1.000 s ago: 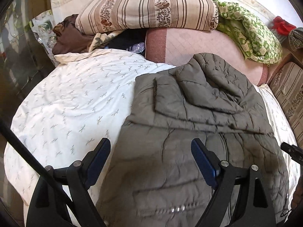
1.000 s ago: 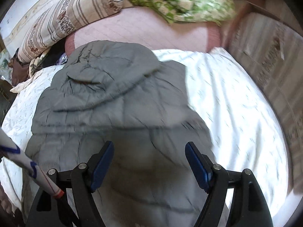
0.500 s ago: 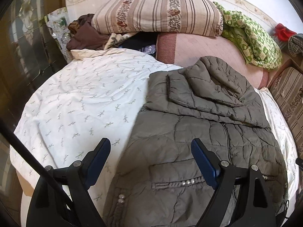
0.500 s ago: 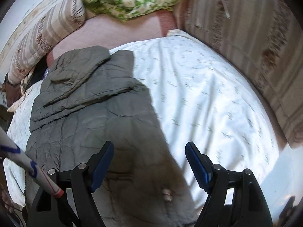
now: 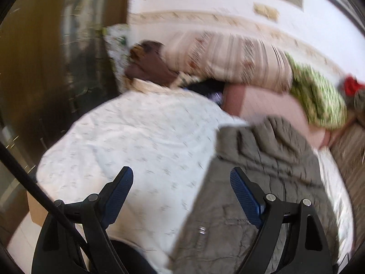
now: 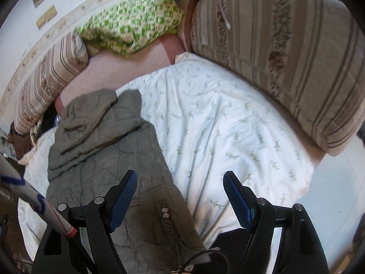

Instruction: Fold large clothes

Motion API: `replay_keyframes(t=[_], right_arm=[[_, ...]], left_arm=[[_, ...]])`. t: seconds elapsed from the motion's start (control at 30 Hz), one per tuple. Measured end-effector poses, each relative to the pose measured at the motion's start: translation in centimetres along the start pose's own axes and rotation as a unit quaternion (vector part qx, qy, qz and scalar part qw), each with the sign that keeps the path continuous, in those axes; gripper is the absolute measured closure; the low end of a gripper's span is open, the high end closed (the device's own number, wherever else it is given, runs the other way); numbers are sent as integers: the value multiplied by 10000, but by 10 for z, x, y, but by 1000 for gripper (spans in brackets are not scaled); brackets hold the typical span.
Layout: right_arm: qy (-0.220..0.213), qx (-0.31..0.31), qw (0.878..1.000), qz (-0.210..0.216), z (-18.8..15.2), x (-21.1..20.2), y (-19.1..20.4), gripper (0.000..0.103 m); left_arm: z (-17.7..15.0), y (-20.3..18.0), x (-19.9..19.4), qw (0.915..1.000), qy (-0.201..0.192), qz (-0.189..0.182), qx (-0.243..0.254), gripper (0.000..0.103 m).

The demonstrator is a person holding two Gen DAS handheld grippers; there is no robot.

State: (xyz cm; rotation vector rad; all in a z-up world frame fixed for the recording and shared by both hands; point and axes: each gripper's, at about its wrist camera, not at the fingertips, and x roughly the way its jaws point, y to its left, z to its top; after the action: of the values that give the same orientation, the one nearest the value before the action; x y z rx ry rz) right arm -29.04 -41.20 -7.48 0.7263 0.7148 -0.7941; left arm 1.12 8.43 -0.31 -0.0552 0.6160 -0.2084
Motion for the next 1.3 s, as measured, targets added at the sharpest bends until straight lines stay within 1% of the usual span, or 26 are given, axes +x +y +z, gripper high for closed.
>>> replay_keyframes(t=[0.07, 0.13, 0.23, 0.3, 0.33, 0.37, 0.43, 0.47, 0.53, 0.57, 0.63, 0.7, 0.8, 0.9, 0.97, 1.03, 1.07, 1.1, 1.13, 1.17, 1.2, 1.23, 1.27, 1.3], right_arm=[[-207, 37, 9998, -8, 4, -22, -11, 21], [-384, 49, 9992, -57, 11, -41, -20, 20], [-614, 84, 9979, -183, 19, -67, -37, 17], [-728, 148, 9968, -288, 23, -76, -47, 15], [-734, 176, 9966, -336, 25, -76, -51, 14], [-699, 189, 9968, -353, 26, -73, -55, 14], [-456, 215, 9983, -295, 23, -56, -58, 14], [-268, 211, 9992, -213, 20, -43, -58, 14], [183, 157, 9997, -40, 10, -9, -54, 14], [389, 99, 9992, 10, 4, 7, -50, 14], [703, -23, 9975, 49, -6, 37, -41, 14], [912, -105, 9957, 79, -15, 63, -33, 14], [1127, -49, 9933, 250, -23, 94, -23, 14], [1252, -60, 9909, 487, -27, 113, -11, 14], [1313, -128, 9899, 522, -27, 125, -6, 14], [1419, -182, 9881, 573, -28, 137, 0, 14], [1492, -167, 9864, 672, -30, 143, 1, 14], [1548, -146, 9849, 764, -30, 148, 2, 18], [1645, -106, 9816, 961, -32, 153, 3, 21], [1755, -50, 9776, 1164, -34, 158, 2, 26], [1882, 24, 9724, 1377, -38, 162, 2, 28], [1960, 51, 9694, 1480, -42, 164, 1, 28], [2014, 23, 9679, 1500, -45, 165, 1, 28], [2072, -30, 9667, 1505, -49, 165, 1, 28]], left_arm=[[10, 30, -21, 9993, -251, 78, -273, 16], [17, 56, -38, 9974, -442, 257, -500, 16], [22, 87, -51, 9939, -595, 577, -731, 16], [22, 102, -47, 9920, -562, 814, -790, 16], [19, 106, -42, 9917, -474, 895, -789, 16], [15, 110, -32, 9925, -305, 882, -794, 16], [4, 111, -13, 9947, 61, 642, -806, 16], [-4, 110, 3, 9950, 354, 450, -822, 16], [-18, 105, 26, 9934, 742, 210, -847, 16], [-29, 99, 43, 9914, 1003, 32, -841, 16], [-49, 84, 68, 9868, 1393, -232, -787, 16], [-66, 69, 86, 9820, 1671, -456, -753, 16], [-93, 47, 116, 9708, 2157, -823, -657, 16], [-111, 31, 134, 9601, 2489, -1107, -634, 16], [-118, 24, 145, 9517, 2671, -1348, -693, 16], [-125, 18, 156, 9406, 2872, -1622, -802, 16], [-129, 16, 162, 9353, 2962, -1732, -868, 16], [-131, 13, 164, 9306, 3025, -1842, -920, 16], [-133, 12, 166, 9276, 3058, -1928, -946, 16], [-135, 10, 165, 9274, 3039, -1976, -922, 16], [-134, 8, 165, 9272, 3026, -2023, -884, 16], [-135, 8, 164, 9246, 3049, -2119, -856, 16], [-137, 6, 163, 9191, 3113, -2265, -845, 16], [-138, 5, 163, 9155, 3157, -2350, -837, 16]])
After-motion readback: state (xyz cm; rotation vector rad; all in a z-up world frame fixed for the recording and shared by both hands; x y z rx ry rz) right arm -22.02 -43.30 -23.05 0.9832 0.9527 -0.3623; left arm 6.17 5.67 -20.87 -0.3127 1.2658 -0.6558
